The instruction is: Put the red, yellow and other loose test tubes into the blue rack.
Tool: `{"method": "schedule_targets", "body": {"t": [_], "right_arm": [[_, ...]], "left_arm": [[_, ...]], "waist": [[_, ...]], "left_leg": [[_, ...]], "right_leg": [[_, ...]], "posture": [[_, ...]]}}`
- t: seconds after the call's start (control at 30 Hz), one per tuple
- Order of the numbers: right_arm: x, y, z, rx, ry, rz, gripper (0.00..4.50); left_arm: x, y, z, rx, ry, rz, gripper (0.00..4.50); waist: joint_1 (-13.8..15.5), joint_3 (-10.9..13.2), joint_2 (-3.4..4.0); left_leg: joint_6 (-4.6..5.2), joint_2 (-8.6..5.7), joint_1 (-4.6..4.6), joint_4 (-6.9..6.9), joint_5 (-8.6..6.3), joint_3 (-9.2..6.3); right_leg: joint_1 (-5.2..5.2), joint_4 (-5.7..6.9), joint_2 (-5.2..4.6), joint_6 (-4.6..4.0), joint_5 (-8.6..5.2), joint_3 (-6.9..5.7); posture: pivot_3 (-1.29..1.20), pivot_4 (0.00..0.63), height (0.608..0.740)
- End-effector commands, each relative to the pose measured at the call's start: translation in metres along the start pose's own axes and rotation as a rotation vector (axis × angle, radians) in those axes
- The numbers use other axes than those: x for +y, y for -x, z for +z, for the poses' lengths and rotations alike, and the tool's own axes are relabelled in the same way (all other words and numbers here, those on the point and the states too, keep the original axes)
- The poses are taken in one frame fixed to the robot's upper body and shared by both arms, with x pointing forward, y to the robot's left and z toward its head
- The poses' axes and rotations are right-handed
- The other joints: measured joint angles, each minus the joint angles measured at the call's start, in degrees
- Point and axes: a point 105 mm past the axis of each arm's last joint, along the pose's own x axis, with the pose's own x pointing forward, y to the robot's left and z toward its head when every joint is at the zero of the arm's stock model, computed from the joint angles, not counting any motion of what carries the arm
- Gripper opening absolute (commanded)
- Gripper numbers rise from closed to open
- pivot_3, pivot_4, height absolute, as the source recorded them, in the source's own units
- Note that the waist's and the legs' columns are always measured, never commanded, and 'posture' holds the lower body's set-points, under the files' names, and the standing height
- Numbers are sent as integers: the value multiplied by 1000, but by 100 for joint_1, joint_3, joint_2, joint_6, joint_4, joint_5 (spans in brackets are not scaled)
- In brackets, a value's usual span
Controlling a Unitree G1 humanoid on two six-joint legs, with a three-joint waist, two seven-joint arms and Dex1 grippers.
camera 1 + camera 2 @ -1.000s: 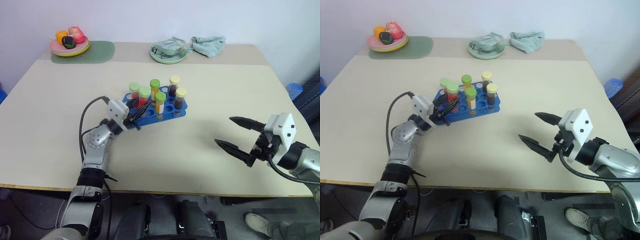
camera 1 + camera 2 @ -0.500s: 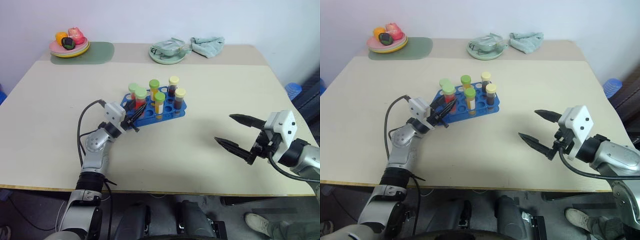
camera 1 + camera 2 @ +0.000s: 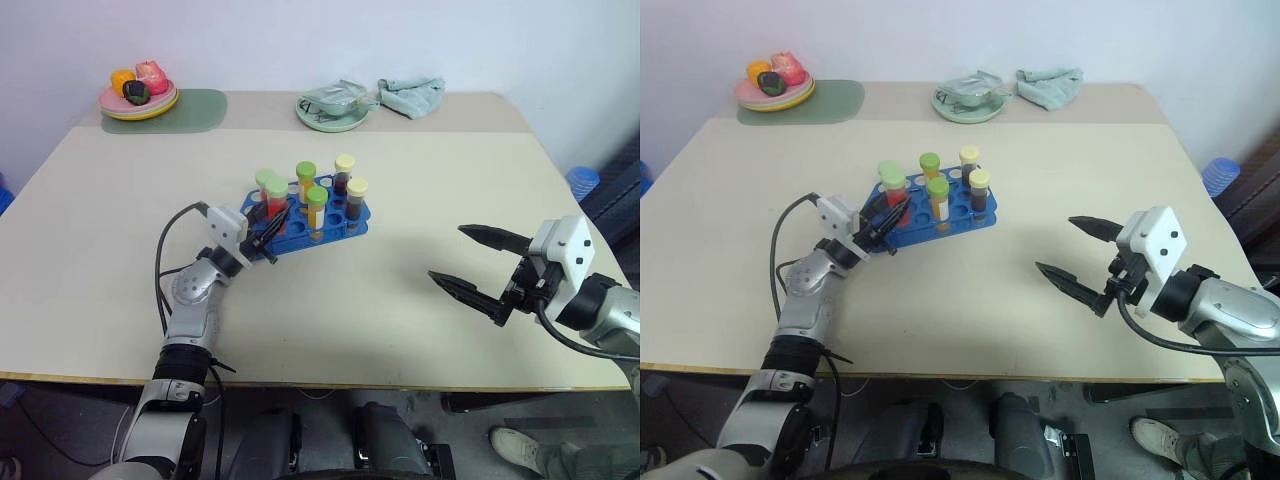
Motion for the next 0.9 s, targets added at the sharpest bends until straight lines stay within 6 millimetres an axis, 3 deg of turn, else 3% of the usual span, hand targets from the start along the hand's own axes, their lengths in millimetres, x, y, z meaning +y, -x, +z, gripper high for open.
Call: {"method": "schedule_targets", "body": {"t": [0.03,0.27,0.47,0.73,0.9], "right_arm": [[2,-1,12,-23,42,12,4328],[1,-2,15,-26,45,12,4328],[1,-2,16,-27,44,10,4328],[0,-4,6,-20,18,1,4328],[0,-5,-9,-37,-4,-53,4328]], "left_arm": [[0,3,-5,23,46,6,724],[-6,8,-3,-19,99,-48,724],[-1,5,13,-79,43,-18,3748],[12,24,29,-54,-12,-32,3748],[29,56,29,15,9,-63,3748]], "waist": [[11,-2,2],[26,-2,2],[49,-2,1],[33,-2,1],[29,-1,1]], "left_leg": [[0,1,0,-2,0,0],[0,1,0,-14,-1,0],[-1,0,-3,-34,0,0],[-4,1,-3,-40,2,0],[-4,1,-4,-42,2,0]], "right_leg": [[0,-4,0,0,0,0],[0,-18,-1,0,0,0],[-6,-31,-2,0,0,0],[-9,-31,-3,-1,0,1],[-11,-32,-5,-1,0,1]], "posture": [[0,150,740],[0,150,740],[0,150,740],[0,150,740],[0,150,740]]}}
